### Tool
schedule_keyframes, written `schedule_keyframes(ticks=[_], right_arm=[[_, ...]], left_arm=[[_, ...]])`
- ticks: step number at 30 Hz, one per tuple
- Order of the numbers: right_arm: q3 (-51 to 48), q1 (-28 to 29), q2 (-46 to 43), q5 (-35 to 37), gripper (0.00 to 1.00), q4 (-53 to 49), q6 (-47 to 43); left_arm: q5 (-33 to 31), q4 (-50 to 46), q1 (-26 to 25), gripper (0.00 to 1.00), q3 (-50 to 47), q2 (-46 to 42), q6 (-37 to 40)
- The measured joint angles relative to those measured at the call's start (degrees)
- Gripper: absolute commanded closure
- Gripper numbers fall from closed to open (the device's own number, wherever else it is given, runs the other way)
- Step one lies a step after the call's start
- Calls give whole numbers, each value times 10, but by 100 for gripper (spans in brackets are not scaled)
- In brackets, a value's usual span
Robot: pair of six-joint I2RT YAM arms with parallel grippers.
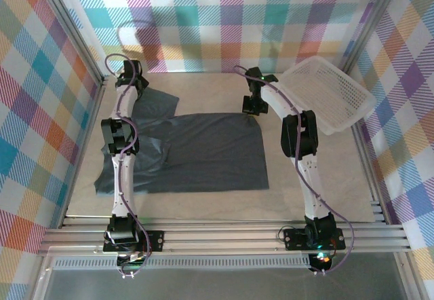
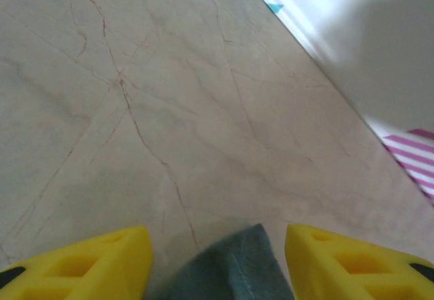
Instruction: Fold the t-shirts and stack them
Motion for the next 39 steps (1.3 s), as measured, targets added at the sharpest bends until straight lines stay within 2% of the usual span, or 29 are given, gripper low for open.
schedule_keyframes(ticks=[4, 10, 21, 27, 39], right_arm=[[-6, 0, -2, -9, 100, 6, 2], [-7, 0, -2, -13, 100, 11, 6], [-7, 0, -2, -18, 100, 13, 10], [-7, 0, -2, -24, 100, 18, 12], [-9, 0, -8, -39, 100, 31, 9]], left_arm=[[16, -9, 0, 43, 5, 2, -15], [46, -42, 0, 49, 17, 2, -22], [43, -131, -3, 76, 31, 0, 2], [26, -168, -8, 100, 31, -7, 12], [19, -212, -23, 100, 4, -39, 11]])
